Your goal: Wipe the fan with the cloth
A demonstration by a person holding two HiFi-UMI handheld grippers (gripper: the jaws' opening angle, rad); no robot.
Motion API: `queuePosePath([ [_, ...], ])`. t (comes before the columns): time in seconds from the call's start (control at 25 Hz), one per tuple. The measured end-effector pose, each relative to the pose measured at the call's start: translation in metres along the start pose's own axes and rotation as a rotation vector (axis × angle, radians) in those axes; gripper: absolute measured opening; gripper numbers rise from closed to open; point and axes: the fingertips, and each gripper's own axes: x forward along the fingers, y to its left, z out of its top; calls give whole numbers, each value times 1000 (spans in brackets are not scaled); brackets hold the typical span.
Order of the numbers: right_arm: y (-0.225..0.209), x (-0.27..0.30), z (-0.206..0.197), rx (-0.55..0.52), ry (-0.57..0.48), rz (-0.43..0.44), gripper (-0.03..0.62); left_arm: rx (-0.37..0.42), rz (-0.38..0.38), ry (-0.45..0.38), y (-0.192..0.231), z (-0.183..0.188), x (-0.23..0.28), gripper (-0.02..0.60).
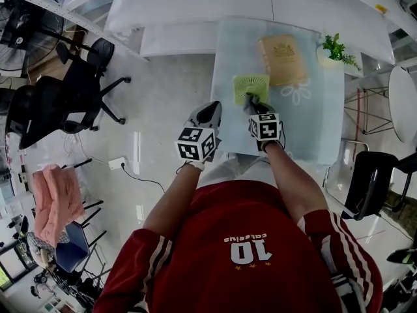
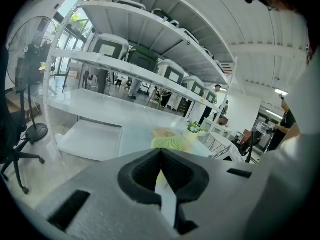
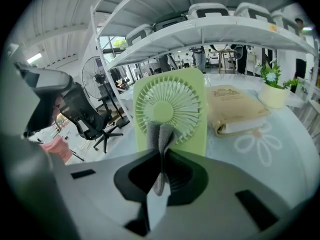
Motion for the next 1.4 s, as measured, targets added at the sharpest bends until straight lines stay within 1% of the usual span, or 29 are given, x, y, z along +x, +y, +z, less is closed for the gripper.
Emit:
queuePosePath([
  [0.64,-41,-18,-6,24,14,-52,23,5,-33,-3,-25,6,19,5],
  [1.4,-77,-36,-15,54,16,-106,23,24,-74,11,-51,5,37,5],
])
